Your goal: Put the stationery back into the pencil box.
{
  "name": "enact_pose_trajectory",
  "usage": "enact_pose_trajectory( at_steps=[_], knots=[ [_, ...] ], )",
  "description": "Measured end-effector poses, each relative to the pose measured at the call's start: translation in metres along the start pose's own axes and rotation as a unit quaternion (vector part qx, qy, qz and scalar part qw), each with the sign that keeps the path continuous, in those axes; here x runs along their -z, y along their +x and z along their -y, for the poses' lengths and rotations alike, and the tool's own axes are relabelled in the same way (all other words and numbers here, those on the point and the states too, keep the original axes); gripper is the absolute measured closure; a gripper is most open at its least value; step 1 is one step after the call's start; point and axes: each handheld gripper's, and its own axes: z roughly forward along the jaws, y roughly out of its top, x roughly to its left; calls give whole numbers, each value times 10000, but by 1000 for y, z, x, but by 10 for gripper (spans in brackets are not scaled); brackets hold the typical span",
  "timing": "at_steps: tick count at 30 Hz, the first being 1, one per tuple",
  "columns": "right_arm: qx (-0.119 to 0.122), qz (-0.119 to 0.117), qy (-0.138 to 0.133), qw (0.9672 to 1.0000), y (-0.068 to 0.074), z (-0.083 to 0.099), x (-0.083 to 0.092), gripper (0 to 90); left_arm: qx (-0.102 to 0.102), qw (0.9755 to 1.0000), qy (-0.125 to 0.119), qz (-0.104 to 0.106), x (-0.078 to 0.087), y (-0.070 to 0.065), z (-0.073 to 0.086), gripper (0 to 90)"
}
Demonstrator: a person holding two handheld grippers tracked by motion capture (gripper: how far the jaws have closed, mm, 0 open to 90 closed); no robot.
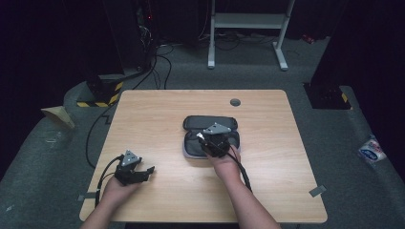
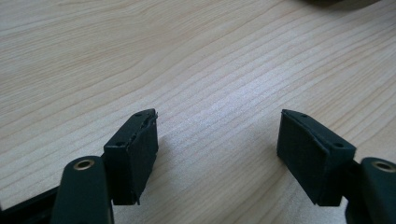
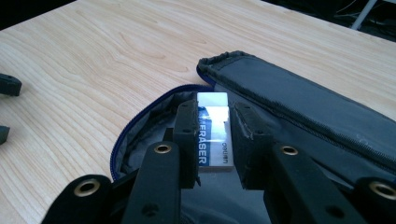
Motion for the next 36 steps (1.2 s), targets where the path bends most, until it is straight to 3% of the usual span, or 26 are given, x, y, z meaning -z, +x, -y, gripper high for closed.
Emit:
enact_pose_trajectory(
  at_steps=[17, 22, 29, 31, 36],
  knots=[
    [-96, -85, 375, 9992, 8, 14, -26, 723, 9, 10000, -12, -6, 1, -1, 1, 294],
    [-28, -131, 502, 9987, 15, 18, -35, 723, 8, 10000, -12, -6, 1, -1, 1, 293],
    [44, -196, 520, 9984, 24, 16, -39, 714, 9, 10000, -12, -6, 1, -1, 1, 294],
    [70, -159, 489, 9987, 26, 16, -39, 646, 9, 10000, -12, -6, 1, -1, 1, 294],
    [60, -110, 429, 9990, 26, 14, -35, 632, 10, 10000, -12, -6, 1, -1, 1, 294]
  ],
)
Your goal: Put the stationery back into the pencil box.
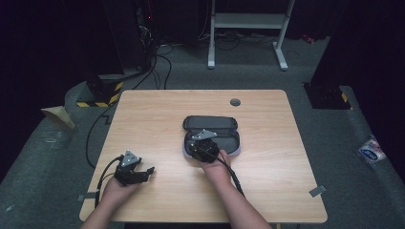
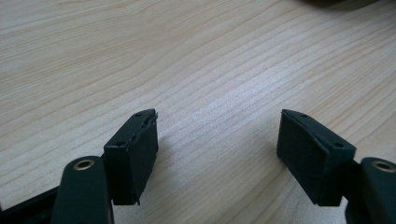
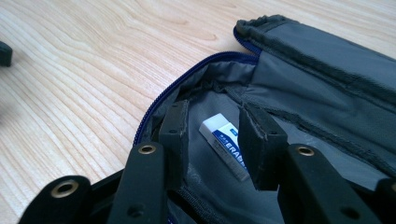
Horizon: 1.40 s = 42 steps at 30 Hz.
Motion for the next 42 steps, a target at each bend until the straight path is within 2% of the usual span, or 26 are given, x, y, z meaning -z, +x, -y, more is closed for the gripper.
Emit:
enact_pose_trajectory(
  at_steps=[7, 13, 18, 25, 31, 36, 38, 39, 42],
  knots=[
    [-97, 54, -135, 9998, -6, 3, 13, 591, 2, 10000, -1, 1, 0, 0, 0, 293],
    [-248, 99, -239, 9994, -17, 16, 29, 490, 0, 10000, -1, -1, 0, 0, 0, 294],
    [-264, 301, -357, 9986, -26, 30, 46, 422, 0, 10000, -1, 0, 0, 0, 0, 294],
    [-432, 496, -405, 9970, -47, 48, 72, 339, 5, 10000, 4, -5, 0, 0, 0, 293],
    [-586, 749, -455, 9944, -67, 66, 93, 313, -15, 10000, 5, -24, 0, 0, 0, 293],
    [-758, 1021, -466, 9908, -86, 84, 110, 306, -12, 10000, 5, -27, 1, 0, 0, 293],
    [-773, 1062, -456, 9903, -90, 87, 112, 305, -10, 10000, 6, -28, 1, 0, 0, 294],
    [-847, 1188, -416, 9884, -99, 96, 119, 303, -3, 10000, 2, -25, 0, 0, 0, 293],
    [-913, 1371, -354, 9857, -110, 108, 126, 295, 1, 10000, 1, -26, 0, 0, 0, 293]
  ],
)
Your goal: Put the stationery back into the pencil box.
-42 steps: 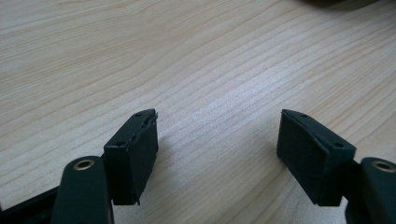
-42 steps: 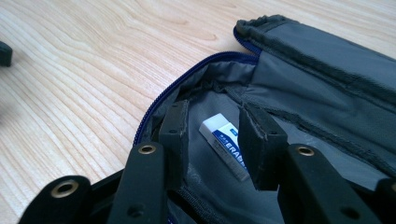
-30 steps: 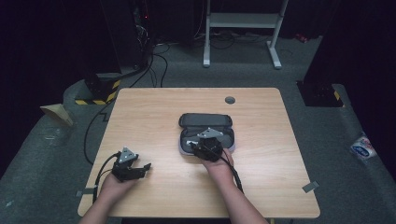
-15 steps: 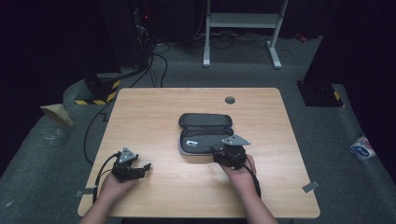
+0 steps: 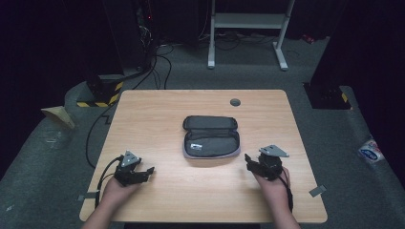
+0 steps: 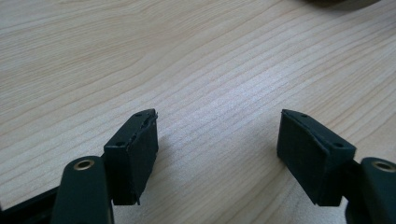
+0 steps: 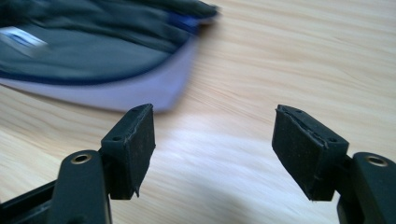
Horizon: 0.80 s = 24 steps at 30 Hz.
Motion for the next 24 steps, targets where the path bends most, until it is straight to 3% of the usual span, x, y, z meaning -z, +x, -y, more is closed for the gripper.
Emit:
enact_pose_trajectory(
  at_steps=[5, 8, 11, 16, 19, 22, 24],
  knots=[
    [-165, 282, 157, 9993, -27, 18, 5, 264, 10, 10000, 5, 1, 0, 0, 0, 293],
    [-132, 478, 379, 9981, -37, 27, 6, 240, 15, 10000, 4, -2, 0, 0, 0, 293],
    [-238, 531, 496, 9971, -46, 37, 9, 229, 21, 10000, 8, -1, 0, 0, 0, 293],
    [-434, 475, 752, 9951, -51, 46, 8, 186, 26, 10000, 11, -17, 0, 0, 0, 293],
    [-456, 482, 756, 9949, -51, 46, 8, 184, 35, 10000, 10, -22, 0, 0, 0, 293],
    [-662, 700, 763, 9924, -44, 45, 7, 183, 56, 10000, -7, -46, 0, -1, 0, 293],
    [-642, 725, 757, 9924, -41, 44, 6, 184, 57, 10000, -7, -47, 0, -1, 0, 292]
  ],
)
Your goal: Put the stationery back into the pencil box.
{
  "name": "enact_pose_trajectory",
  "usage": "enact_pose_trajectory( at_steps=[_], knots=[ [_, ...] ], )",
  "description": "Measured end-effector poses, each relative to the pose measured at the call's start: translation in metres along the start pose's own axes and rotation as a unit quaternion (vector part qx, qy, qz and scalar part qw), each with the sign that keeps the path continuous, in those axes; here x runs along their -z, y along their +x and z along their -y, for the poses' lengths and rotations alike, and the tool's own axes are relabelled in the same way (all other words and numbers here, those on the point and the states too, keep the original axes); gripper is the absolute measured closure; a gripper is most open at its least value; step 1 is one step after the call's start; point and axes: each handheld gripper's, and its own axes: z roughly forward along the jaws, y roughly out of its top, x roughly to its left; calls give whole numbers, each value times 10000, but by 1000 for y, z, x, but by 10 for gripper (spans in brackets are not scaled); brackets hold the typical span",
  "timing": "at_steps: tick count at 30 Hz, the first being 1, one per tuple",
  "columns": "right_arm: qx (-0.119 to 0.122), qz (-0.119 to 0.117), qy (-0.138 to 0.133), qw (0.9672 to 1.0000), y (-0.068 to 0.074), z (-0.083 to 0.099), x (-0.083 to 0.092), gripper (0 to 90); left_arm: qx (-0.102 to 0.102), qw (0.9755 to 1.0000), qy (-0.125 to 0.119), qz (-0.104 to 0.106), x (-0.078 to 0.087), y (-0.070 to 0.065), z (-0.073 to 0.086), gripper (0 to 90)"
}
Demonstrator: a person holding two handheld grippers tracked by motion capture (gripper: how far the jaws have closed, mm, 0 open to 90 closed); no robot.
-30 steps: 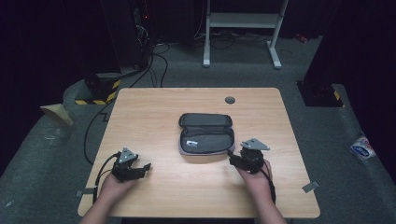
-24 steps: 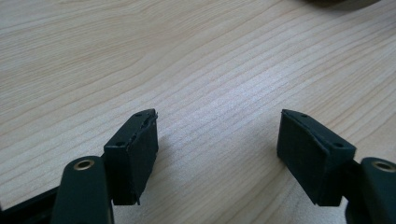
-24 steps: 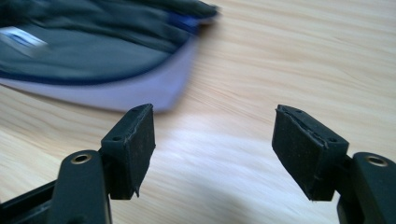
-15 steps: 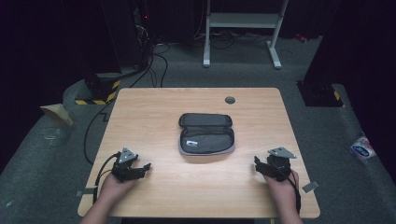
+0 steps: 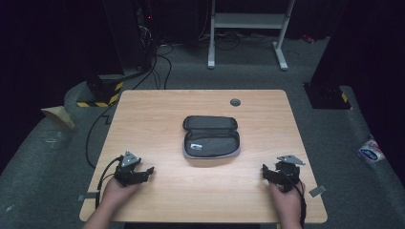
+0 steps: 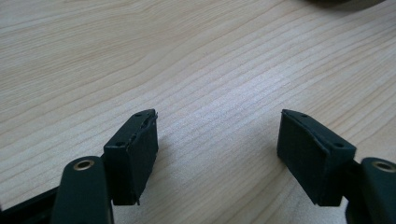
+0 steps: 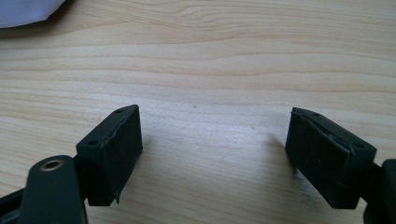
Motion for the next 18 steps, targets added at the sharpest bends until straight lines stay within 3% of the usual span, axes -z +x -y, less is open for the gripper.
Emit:
enact_pose_trajectory(
  at_steps=[18],
  knots=[
    [-23, -53, 14, 10000, 0, 0, 0, 176, 6, 10000, 6, -1, 1, 0, 1, 293]
  ],
)
